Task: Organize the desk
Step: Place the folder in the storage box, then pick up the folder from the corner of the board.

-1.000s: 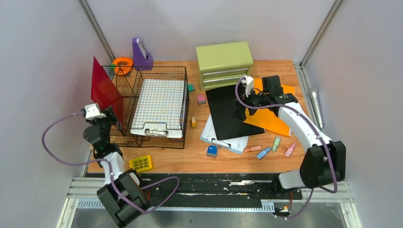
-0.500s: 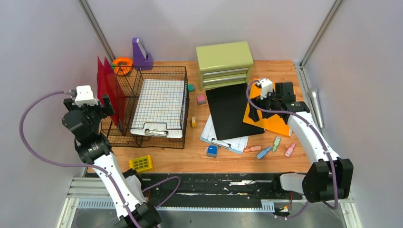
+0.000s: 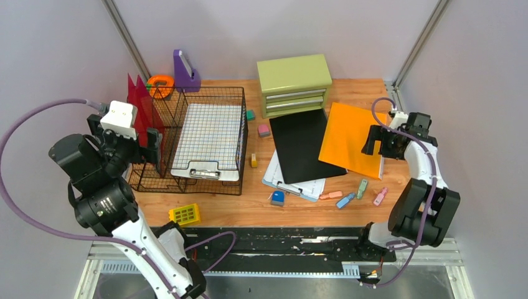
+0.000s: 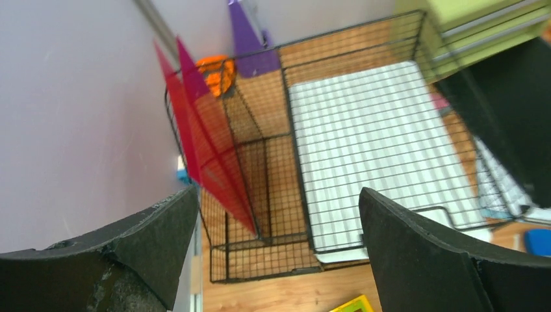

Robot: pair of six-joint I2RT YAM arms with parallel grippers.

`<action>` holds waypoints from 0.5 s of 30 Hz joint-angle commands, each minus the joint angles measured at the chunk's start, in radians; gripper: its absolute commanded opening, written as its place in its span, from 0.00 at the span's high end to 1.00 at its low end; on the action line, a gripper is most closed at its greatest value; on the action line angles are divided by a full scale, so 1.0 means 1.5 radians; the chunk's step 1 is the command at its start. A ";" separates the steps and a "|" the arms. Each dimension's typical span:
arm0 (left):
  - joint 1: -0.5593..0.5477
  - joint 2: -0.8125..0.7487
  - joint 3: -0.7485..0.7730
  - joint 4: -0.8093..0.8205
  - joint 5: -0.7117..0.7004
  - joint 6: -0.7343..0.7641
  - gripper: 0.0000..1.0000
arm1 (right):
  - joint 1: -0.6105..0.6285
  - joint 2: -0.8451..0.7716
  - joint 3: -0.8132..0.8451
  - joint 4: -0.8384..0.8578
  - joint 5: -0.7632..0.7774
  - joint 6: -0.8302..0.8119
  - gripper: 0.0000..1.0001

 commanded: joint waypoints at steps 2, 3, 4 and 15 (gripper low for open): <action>-0.003 0.053 0.170 -0.167 0.144 0.027 0.00 | -0.053 0.059 0.034 0.042 -0.023 0.039 0.04; -0.003 0.068 0.186 -0.175 0.163 0.023 0.00 | -0.059 0.071 0.039 0.046 -0.020 0.043 0.05; -0.003 0.076 0.215 -0.178 0.171 0.016 0.00 | -0.062 0.083 0.043 0.051 -0.014 0.046 0.05; -0.028 0.204 0.375 -0.136 0.220 -0.104 0.00 | -0.063 0.178 0.103 0.069 -0.001 0.084 0.06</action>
